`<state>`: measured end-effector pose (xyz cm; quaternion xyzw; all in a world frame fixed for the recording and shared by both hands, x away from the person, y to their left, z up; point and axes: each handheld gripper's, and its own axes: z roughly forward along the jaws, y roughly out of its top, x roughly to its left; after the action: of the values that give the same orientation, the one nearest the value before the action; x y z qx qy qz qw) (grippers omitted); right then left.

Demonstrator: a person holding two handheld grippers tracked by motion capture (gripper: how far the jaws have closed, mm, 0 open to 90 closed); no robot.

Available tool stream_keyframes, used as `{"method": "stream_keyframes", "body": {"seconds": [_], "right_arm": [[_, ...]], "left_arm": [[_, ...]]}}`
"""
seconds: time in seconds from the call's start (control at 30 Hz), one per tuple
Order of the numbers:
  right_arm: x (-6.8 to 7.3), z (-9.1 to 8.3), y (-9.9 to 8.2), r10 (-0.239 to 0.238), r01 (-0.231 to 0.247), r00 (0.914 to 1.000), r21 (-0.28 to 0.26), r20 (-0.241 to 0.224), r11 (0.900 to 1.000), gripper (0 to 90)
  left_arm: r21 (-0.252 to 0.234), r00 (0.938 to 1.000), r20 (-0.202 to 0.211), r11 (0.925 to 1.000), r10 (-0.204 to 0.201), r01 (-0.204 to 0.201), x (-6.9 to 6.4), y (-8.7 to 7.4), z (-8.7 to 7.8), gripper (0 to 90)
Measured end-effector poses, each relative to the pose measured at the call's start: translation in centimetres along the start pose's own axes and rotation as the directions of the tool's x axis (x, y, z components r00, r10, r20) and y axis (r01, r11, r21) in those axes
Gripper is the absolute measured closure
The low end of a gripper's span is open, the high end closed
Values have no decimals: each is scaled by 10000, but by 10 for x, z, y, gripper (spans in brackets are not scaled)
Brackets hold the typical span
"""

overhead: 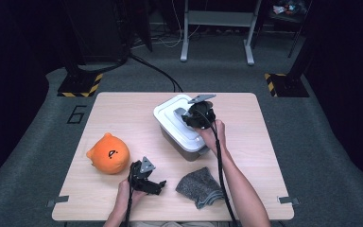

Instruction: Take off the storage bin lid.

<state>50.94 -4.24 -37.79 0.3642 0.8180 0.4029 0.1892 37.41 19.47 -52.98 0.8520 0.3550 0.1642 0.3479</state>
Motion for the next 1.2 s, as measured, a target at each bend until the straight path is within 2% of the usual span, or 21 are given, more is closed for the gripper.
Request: {"method": "stream_keyframes", "body": {"seconds": [0.2, 0.27, 0.37, 0.47, 0.57, 0.7, 0.73, 0.77, 0.8, 0.87, 1.03, 1.2], "right_arm": [[-2, -9, 4, -260, 260, 9997, -222, -2, 9994, 667], [-2, -13, 6, -100, 101, 9999, -278, 28, 9996, 667], [-3, -18, 7, -196, 198, 9998, -384, 52, 9991, 667], [-5, -21, 8, -44, 48, 9999, -390, 100, 9992, 667], [-10, -25, 8, -141, 147, 9998, -440, 142, 9989, 666], [-14, -31, 9, 56, -43, 9997, -541, 226, 9985, 666], [-16, -33, 9, -98, 112, 9997, -566, 242, 9983, 666], [-16, -35, 10, 36, -20, 9996, -558, 287, 9984, 666], [-18, -36, 10, -81, 98, 9995, -597, 299, 9982, 666], [-19, -39, 10, 53, -31, 9993, -589, 366, 9983, 666], [-26, -45, 10, -16, 46, 9989, -641, 479, 9979, 666], [-34, -51, 8, 246, -199, 9976, -713, 652, 9973, 666]], "left_arm": [[-29, 9999, 6, 9999, -104, 104, 0, 0, 0, 13], [-81, 9998, -5, 9998, -177, 177, -1, 0, 1, 13], [-36, 9999, -11, 9999, -115, 115, 0, 0, 0, 12], [-40, 9999, 4, 9998, -169, 169, -1, 0, 0, 12], [-40, 9999, 1, 9998, -173, 173, -1, 0, 0, 12], [-40, 9999, 2, 9998, -171, 171, -1, 0, 0, 12], [-41, 9998, 6, 9998, -177, 177, -1, 0, 0, 13], [-40, 9999, -1, 9999, -168, 168, -1, 0, 0, 12], [-41, 9999, -2, 9999, -168, 168, -1, 0, 0, 12], [-44, 9998, 12, 9998, -188, 188, -1, 0, 0, 13], [-40, 9999, 1, 9999, -160, 160, -1, 0, 0, 13], [-46, 9999, 0, 9999, -166, 166, -1, 0, 0, 13]]}}
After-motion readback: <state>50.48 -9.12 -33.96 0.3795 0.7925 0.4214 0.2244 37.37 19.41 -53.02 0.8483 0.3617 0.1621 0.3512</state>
